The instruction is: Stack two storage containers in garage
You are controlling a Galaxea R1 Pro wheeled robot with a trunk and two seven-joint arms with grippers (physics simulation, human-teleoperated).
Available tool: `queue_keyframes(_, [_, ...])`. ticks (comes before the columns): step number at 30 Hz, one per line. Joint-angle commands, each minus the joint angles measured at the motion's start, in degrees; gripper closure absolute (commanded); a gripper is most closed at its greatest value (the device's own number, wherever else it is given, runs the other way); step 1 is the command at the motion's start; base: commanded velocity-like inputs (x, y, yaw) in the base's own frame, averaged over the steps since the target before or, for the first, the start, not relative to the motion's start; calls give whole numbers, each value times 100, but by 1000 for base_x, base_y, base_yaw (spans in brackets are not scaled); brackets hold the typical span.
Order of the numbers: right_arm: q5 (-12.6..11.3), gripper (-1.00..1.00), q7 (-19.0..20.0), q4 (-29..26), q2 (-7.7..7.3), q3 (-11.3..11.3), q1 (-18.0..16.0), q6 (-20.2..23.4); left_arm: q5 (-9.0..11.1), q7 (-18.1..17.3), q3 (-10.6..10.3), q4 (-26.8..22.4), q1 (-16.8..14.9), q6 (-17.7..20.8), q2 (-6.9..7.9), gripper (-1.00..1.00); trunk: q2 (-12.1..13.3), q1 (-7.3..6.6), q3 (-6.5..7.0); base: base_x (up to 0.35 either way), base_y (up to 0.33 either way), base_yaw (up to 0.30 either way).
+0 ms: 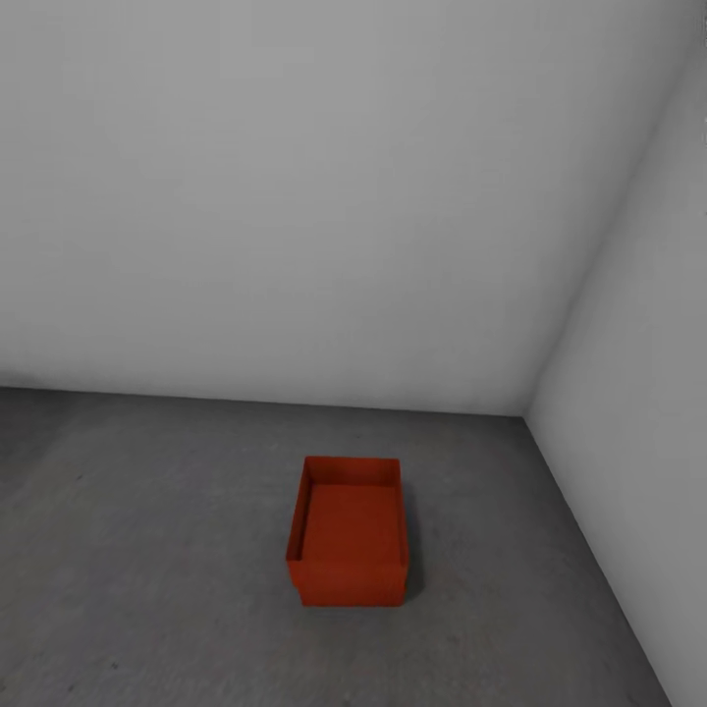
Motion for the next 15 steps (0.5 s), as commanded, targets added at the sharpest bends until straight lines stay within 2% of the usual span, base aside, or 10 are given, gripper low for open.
queue_keyframes(1, [-60,-100,-10,19,1,48,-8,-33,49,22,-49,-4,-4,5,-1,-100,-10,3,-1,0,0,0])
queue_keyframes(15, [-60,-100,-8,18,11,47,-8,-34,49,22,-49,-4,-5,5,-1,-100,-10,3,124,0,0,0])
